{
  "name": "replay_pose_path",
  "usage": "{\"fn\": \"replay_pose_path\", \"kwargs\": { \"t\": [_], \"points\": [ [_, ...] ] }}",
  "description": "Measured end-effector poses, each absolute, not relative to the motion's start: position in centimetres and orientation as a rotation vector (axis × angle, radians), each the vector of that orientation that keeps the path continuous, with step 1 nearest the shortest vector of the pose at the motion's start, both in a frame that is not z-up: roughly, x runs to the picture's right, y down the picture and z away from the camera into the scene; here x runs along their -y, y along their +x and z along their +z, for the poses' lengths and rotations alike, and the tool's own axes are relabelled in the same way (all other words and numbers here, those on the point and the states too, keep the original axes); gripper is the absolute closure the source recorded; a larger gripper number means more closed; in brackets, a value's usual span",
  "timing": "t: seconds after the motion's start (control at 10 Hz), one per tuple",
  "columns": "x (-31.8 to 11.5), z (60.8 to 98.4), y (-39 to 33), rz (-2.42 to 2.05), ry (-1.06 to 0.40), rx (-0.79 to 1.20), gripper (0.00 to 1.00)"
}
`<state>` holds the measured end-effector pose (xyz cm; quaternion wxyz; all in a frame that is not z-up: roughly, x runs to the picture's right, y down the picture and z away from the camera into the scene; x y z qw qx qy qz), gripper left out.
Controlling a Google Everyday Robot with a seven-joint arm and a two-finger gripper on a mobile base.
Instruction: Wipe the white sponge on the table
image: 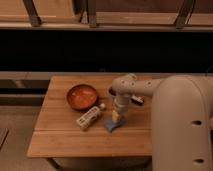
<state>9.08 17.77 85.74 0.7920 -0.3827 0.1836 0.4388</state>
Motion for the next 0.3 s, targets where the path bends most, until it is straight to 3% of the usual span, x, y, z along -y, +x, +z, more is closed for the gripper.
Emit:
{"fn": "replay_pose_path", "kwargs": {
  "t": [0.3],
  "points": [
    [-17.76,85.77,9.21,0.943,-0.821,-0.396,0.2]
  ]
}}
